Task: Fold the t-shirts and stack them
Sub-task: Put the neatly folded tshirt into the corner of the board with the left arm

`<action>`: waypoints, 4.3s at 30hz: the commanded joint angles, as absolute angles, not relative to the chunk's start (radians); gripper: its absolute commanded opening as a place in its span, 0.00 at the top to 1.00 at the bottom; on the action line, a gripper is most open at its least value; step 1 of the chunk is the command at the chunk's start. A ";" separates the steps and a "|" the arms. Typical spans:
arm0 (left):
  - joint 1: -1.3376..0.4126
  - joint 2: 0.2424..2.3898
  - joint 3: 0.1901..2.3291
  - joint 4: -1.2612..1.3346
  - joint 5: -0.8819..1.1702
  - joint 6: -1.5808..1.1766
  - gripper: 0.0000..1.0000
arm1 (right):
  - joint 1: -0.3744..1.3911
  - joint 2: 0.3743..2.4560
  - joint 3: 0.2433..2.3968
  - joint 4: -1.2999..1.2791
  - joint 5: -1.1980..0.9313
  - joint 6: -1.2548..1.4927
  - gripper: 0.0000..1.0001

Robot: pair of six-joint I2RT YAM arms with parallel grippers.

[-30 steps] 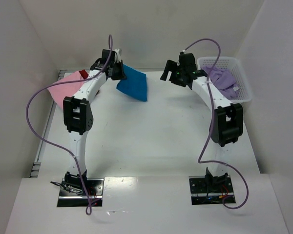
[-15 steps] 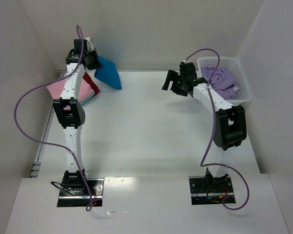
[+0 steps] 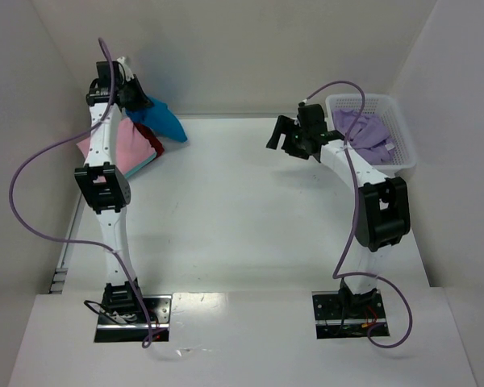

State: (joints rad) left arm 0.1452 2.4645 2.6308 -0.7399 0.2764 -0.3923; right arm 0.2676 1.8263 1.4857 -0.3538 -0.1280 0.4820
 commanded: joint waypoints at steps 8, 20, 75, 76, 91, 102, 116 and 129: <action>0.204 2.319 2.729 -0.704 0.353 -0.428 1.00 | 0.261 1.730 1.430 -0.298 -0.138 0.499 0.06; 0.293 2.256 2.738 -0.739 0.405 -0.377 1.00 | 0.261 1.712 1.420 -0.298 -0.156 0.499 0.06; 0.486 1.784 1.500 -0.471 0.391 -0.328 0.69 | 0.261 1.763 1.404 -0.290 -0.206 0.480 0.04; 0.486 1.784 1.500 -0.471 0.382 -0.328 0.61 | 0.261 1.763 1.404 -0.290 -0.206 0.480 0.04; 0.505 1.796 1.460 -0.419 0.331 -0.359 0.08 | 0.261 1.735 1.374 -0.272 -0.195 0.500 0.04; 0.514 1.724 1.417 -0.385 0.186 -0.397 0.03 | 0.261 1.704 1.325 -0.227 -0.204 0.509 0.04; 0.523 1.828 1.448 -0.334 0.224 -0.426 0.12 | 0.261 1.645 1.275 -0.213 -0.195 0.528 0.03; 0.514 1.899 1.448 -0.238 0.224 -0.482 0.22 | 0.261 1.625 1.275 -0.241 -0.175 0.528 0.03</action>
